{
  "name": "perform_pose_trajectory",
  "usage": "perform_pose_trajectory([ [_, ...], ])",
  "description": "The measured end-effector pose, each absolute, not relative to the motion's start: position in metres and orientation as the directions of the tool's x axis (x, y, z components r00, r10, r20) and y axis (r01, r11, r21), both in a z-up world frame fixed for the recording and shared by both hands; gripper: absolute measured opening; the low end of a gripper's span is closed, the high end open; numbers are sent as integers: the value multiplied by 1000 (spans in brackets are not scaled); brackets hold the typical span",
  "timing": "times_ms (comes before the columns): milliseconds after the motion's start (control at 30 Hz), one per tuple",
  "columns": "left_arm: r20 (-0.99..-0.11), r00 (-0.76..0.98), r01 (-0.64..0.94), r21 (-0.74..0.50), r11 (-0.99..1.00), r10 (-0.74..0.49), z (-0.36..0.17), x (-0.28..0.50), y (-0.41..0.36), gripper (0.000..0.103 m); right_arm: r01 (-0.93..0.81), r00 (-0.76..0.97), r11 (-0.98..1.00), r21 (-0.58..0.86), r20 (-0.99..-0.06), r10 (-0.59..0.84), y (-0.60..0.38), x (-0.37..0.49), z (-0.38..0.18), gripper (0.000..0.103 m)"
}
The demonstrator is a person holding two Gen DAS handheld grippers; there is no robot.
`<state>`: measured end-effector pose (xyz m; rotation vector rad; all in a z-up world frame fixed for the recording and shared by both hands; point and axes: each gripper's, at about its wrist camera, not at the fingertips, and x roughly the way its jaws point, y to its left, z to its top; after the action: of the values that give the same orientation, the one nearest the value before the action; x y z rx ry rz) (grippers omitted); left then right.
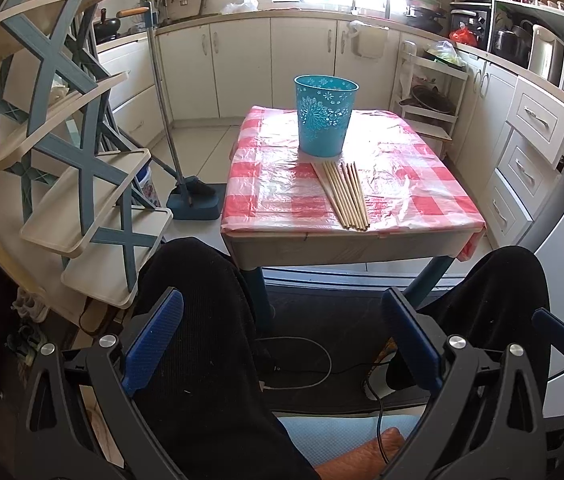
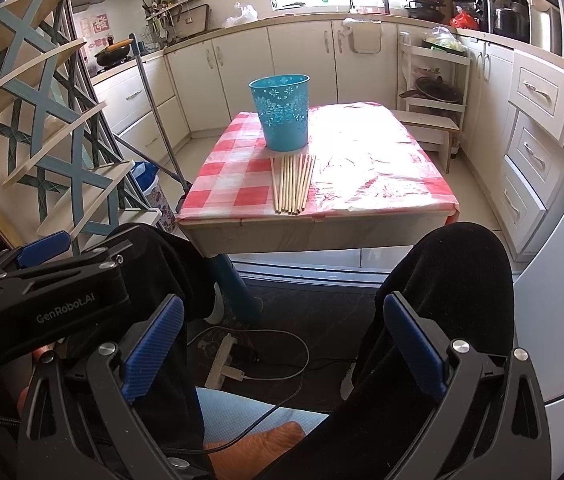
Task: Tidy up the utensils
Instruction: 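Move both tools toward the table with the chopsticks and teal basket, then close the left tool on one wooden chopstick from the bundle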
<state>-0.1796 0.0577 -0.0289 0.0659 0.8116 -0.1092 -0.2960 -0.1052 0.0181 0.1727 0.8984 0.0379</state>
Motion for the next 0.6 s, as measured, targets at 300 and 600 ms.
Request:
perform_pose_trajectory([
  [300,-729,681,117,14,993,-70,-34,-175,58,95,12,616,989,148,-780,109,-103,-292,12,96],
  [600,-757,652,80,3,997,-50,-51,-99,57,95,-10,657,995,95,-750,78,-117,-240,-14,96],
])
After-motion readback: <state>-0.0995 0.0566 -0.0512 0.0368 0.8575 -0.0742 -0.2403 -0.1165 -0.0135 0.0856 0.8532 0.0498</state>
